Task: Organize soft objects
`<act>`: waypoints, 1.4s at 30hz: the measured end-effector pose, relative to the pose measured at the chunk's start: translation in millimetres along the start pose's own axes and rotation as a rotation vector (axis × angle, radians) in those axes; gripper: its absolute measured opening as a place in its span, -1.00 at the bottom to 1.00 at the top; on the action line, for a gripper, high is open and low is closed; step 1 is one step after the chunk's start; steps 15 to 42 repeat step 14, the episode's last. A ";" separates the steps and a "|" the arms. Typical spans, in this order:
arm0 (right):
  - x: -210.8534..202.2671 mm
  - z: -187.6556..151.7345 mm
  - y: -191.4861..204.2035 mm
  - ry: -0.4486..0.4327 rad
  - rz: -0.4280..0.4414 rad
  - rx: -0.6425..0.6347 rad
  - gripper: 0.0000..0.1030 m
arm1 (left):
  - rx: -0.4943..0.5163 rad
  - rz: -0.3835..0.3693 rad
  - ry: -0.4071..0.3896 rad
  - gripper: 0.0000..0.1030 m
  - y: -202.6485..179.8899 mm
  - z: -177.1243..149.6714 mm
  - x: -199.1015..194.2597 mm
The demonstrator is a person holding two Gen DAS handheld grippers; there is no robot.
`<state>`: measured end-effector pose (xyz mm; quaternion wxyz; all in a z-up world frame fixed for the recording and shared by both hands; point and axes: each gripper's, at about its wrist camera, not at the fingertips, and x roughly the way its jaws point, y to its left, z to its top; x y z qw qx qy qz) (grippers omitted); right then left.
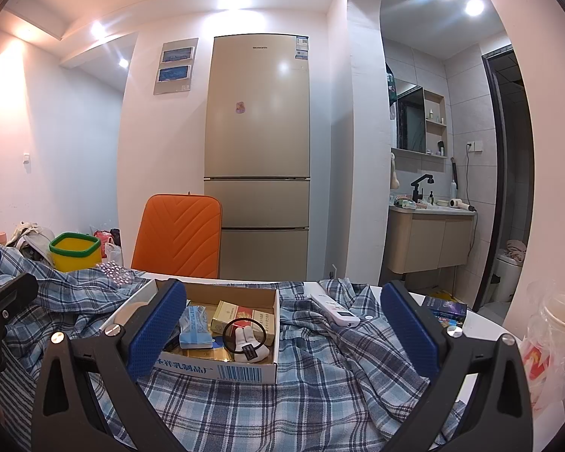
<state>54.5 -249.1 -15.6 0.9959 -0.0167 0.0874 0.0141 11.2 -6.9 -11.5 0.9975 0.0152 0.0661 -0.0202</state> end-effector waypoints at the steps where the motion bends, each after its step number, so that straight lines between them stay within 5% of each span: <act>1: -0.1 0.0 -0.3 0.000 0.000 0.000 1.00 | 0.000 0.000 0.000 1.00 -0.5 0.1 -0.1; 42: 0.0 0.2 0.0 0.001 0.000 -0.001 1.00 | 0.000 0.000 0.000 1.00 -0.6 0.1 -0.1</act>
